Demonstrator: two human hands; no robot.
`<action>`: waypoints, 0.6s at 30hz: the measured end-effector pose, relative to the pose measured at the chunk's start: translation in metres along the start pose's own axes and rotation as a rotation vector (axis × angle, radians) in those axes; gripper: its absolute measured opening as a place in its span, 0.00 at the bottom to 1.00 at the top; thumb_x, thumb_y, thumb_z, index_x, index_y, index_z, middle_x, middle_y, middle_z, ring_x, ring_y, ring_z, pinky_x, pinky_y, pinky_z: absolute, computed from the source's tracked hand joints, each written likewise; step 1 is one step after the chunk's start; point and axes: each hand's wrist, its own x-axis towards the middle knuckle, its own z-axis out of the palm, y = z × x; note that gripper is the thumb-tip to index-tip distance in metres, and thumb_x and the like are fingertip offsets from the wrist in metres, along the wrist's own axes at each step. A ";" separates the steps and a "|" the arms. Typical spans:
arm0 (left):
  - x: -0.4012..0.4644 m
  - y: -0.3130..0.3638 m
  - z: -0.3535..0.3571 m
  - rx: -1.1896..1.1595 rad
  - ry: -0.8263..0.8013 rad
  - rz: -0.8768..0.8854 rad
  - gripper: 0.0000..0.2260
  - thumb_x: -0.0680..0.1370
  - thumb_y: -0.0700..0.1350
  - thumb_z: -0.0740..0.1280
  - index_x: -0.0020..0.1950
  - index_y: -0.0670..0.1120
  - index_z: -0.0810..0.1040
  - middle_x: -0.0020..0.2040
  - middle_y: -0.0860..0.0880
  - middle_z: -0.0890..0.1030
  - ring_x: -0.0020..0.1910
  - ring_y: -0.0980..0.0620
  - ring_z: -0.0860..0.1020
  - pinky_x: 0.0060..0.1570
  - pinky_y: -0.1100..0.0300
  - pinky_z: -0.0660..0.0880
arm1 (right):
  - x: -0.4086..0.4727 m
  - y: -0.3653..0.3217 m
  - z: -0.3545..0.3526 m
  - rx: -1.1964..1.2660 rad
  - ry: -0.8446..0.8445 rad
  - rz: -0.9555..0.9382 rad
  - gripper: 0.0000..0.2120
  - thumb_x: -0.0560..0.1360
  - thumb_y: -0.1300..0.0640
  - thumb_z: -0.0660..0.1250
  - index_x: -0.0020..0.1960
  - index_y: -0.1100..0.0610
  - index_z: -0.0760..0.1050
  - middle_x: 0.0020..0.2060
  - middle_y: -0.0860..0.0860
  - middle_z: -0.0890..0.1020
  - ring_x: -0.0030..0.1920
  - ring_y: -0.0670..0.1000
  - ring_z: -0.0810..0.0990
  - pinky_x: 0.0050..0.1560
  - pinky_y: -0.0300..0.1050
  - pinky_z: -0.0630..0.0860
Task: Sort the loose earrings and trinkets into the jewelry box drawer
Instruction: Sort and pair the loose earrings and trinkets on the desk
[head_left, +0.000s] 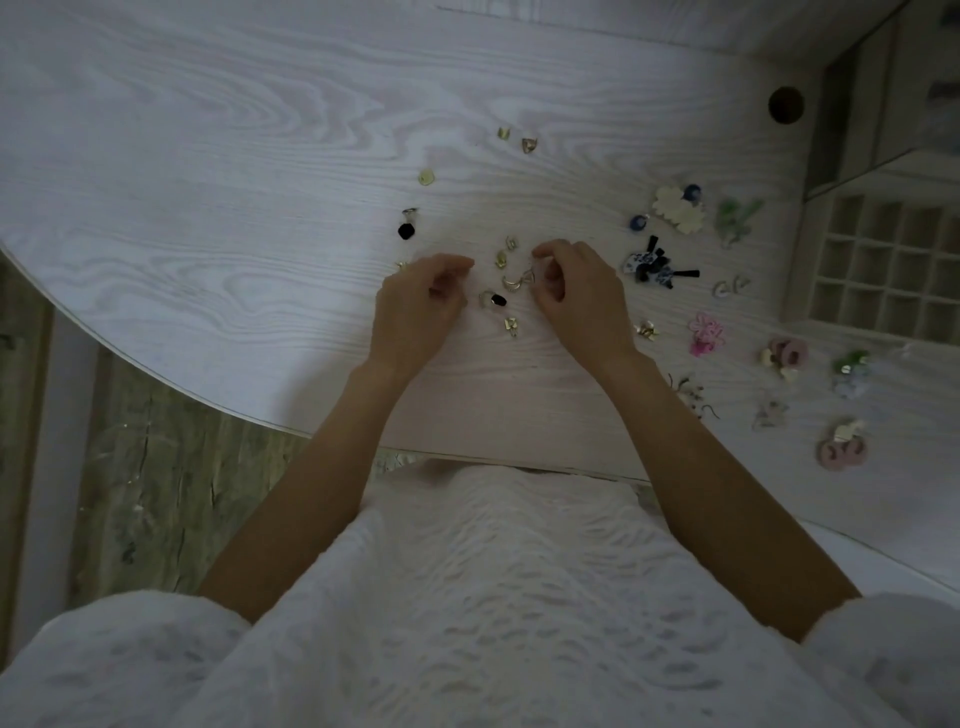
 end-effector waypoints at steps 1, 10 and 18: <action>-0.002 0.000 0.001 0.056 -0.031 0.038 0.13 0.71 0.38 0.67 0.55 0.47 0.80 0.49 0.50 0.81 0.46 0.54 0.78 0.49 0.61 0.75 | 0.002 -0.001 0.001 -0.007 -0.011 -0.010 0.10 0.74 0.59 0.65 0.55 0.57 0.75 0.47 0.53 0.77 0.42 0.45 0.73 0.42 0.38 0.69; -0.002 0.002 0.012 0.218 -0.037 0.145 0.10 0.71 0.43 0.72 0.51 0.47 0.81 0.48 0.47 0.78 0.44 0.49 0.75 0.42 0.58 0.73 | 0.002 0.000 -0.007 -0.147 0.088 -0.113 0.11 0.73 0.62 0.66 0.56 0.58 0.77 0.50 0.57 0.75 0.49 0.54 0.74 0.41 0.41 0.69; -0.002 -0.001 0.013 0.338 0.014 0.214 0.09 0.71 0.47 0.72 0.50 0.49 0.81 0.47 0.48 0.79 0.44 0.48 0.76 0.44 0.59 0.68 | 0.003 -0.008 0.015 -0.276 0.049 -0.322 0.02 0.71 0.63 0.70 0.43 0.59 0.79 0.38 0.53 0.80 0.41 0.56 0.76 0.34 0.43 0.71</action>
